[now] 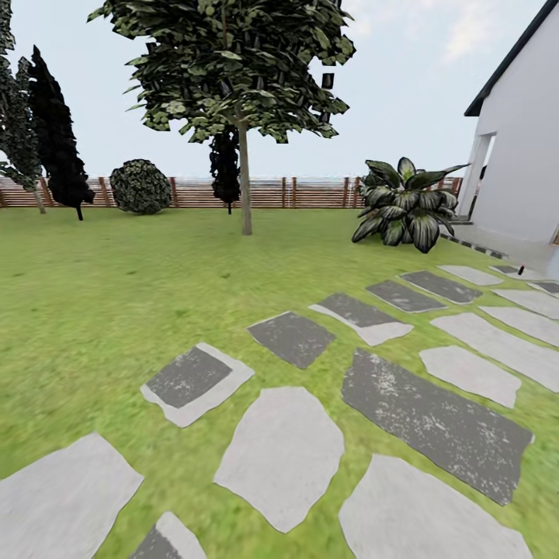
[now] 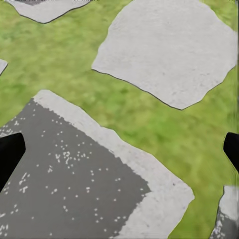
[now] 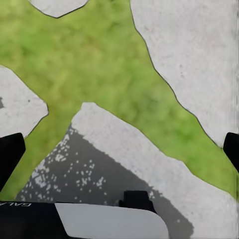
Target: In the garden, pick up the pesticide atomizer on the floor and spray pesticide onto both trees until each tree trunk is fully covered.
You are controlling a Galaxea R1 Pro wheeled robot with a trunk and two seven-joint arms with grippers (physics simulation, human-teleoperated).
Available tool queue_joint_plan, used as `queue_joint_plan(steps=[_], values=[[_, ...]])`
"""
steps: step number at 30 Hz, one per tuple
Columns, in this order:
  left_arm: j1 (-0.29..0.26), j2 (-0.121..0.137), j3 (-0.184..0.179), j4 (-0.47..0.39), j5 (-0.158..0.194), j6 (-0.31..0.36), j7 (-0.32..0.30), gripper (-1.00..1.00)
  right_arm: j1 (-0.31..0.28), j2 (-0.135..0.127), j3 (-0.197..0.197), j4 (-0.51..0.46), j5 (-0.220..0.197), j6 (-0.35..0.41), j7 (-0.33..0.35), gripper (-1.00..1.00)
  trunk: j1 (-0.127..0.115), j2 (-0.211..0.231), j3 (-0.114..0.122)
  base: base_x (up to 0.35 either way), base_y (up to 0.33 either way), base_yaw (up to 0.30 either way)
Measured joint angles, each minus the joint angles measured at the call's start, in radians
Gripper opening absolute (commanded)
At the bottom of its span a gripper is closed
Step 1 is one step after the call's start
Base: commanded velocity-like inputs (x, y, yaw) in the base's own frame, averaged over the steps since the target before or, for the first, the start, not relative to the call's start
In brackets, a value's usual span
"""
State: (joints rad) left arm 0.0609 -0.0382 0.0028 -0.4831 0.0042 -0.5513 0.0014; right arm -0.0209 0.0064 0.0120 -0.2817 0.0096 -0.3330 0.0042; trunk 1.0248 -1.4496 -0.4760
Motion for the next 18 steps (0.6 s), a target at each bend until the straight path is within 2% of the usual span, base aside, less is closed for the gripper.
queue_joint_plan(steps=[10,12,14,15,18], values=[[0.000,0.000,0.000,-0.003,0.000,0.000,0.000,1.00,0.000,0.003,0.000,0.033,-0.001,-0.001,0.000,1.00,0.000,0.000,0.000,0.211,-0.261,0.000],[0.000,0.000,0.000,-0.003,0.000,0.000,0.000,1.00,0.000,0.003,0.001,0.037,-0.001,-0.001,0.000,1.00,0.000,0.000,0.000,0.152,-0.076,0.000],[0.011,-0.011,-0.001,-0.013,0.001,-0.003,0.000,1.00,0.000,0.012,0.002,0.036,0.002,0.001,-0.001,1.00,0.007,0.000,0.000,0.000,0.000,0.000],[0.012,-0.017,-0.002,-0.012,0.001,-0.003,0.000,1.00,0.000,0.012,0.002,0.035,0.002,0.000,-0.001,1.00,0.000,0.000,0.000,0.000,0.000,0.000],[0.012,-0.020,-0.002,-0.012,0.001,-0.003,0.000,1.00,0.000,0.012,0.002,0.035,0.002,0.000,-0.001,1.00,0.000,0.000,0.000,0.000,0.000,0.000]])
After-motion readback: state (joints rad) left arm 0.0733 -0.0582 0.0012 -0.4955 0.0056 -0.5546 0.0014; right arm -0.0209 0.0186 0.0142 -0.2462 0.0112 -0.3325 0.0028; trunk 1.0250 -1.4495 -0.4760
